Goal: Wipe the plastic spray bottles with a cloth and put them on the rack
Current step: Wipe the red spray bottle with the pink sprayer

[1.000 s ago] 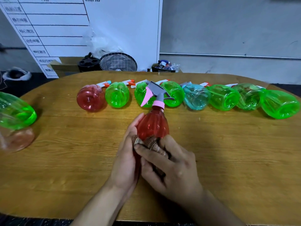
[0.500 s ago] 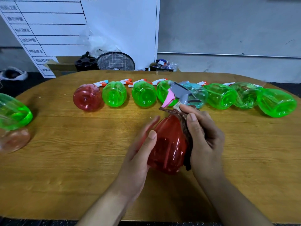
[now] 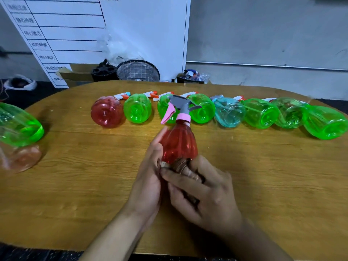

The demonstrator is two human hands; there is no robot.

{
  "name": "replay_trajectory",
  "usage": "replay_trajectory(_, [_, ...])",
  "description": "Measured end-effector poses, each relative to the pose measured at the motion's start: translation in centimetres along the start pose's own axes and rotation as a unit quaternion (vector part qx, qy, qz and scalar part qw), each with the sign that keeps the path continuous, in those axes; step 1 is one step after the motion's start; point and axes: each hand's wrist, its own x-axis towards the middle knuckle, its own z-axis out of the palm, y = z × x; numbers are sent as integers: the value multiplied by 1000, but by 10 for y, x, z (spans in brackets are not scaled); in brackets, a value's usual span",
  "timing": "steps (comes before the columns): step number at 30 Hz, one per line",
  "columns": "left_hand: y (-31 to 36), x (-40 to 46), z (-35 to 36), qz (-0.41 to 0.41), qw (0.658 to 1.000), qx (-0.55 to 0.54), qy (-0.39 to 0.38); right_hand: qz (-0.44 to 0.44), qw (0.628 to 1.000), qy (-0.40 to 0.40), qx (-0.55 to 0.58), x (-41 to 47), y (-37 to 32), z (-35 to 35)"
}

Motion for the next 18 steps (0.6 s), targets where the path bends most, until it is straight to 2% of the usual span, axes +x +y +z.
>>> replay_trajectory(2, [3, -1, 0, 13, 1000, -5, 0, 2, 1000, 8, 17, 2, -1, -1])
replay_trajectory(5, [3, -2, 0, 16, 1000, 21, 2, 110, 987, 86, 85, 11, 0, -10])
replay_trajectory(7, [1, -5, 2, 17, 998, 55, -28, 191, 967, 141, 95, 16, 8, -16])
replay_trajectory(10, [-4, -9, 8, 24, 996, 76, -50, 257, 945, 159, 127, 18, 19, -18])
replay_trajectory(13, [-7, -8, 8, 25, 996, 66, -45, 241, 955, 133, 108, 14, 16, -13])
replay_trajectory(18, [-8, -2, -1, 7, 1000, 18, -20, 95, 992, 65, 45, 4, 3, -3])
